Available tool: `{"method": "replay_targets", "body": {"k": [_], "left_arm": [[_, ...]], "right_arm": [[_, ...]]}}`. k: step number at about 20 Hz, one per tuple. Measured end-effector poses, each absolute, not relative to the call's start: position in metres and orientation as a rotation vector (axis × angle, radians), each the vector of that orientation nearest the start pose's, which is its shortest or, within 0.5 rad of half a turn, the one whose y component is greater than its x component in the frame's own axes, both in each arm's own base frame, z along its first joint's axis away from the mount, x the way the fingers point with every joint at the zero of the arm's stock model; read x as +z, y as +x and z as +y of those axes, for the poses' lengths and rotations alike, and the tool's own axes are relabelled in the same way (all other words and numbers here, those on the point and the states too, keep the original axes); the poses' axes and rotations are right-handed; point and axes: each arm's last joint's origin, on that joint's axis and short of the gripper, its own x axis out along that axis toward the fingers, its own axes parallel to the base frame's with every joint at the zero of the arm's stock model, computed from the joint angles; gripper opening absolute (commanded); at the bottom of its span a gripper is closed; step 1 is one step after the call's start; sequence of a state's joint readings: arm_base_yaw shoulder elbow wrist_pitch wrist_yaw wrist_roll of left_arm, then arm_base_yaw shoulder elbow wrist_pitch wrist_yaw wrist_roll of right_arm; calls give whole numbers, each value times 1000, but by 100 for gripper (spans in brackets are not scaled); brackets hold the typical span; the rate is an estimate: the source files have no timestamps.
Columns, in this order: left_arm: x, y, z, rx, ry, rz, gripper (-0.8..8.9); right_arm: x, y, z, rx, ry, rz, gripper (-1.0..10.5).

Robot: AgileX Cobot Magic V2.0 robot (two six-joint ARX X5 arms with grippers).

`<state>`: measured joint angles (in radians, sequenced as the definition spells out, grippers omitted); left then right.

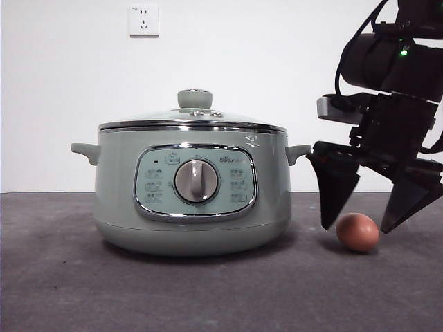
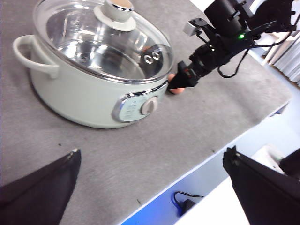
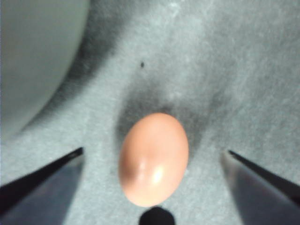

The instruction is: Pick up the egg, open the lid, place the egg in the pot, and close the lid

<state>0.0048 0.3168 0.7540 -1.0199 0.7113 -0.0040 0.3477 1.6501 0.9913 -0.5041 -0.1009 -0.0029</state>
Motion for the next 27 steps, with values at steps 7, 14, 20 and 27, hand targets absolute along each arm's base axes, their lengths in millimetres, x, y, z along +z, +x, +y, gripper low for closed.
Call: {"method": "replay_targets", "body": {"k": [7, 14, 20, 27], "left_arm": [[294, 41, -18, -673, -208, 559, 633], [294, 41, -18, -673, -208, 559, 633], [295, 42, -18, -663, -205, 558, 633], [303, 77, -17, -631, -200, 554, 633]], "right_arm": [[173, 290, 108, 391, -139, 1177, 388], [165, 293, 109, 387, -133, 1201, 19], [171, 289, 108, 385, -134, 1210, -12], [259, 239, 90, 405, -108, 993, -12]]}}
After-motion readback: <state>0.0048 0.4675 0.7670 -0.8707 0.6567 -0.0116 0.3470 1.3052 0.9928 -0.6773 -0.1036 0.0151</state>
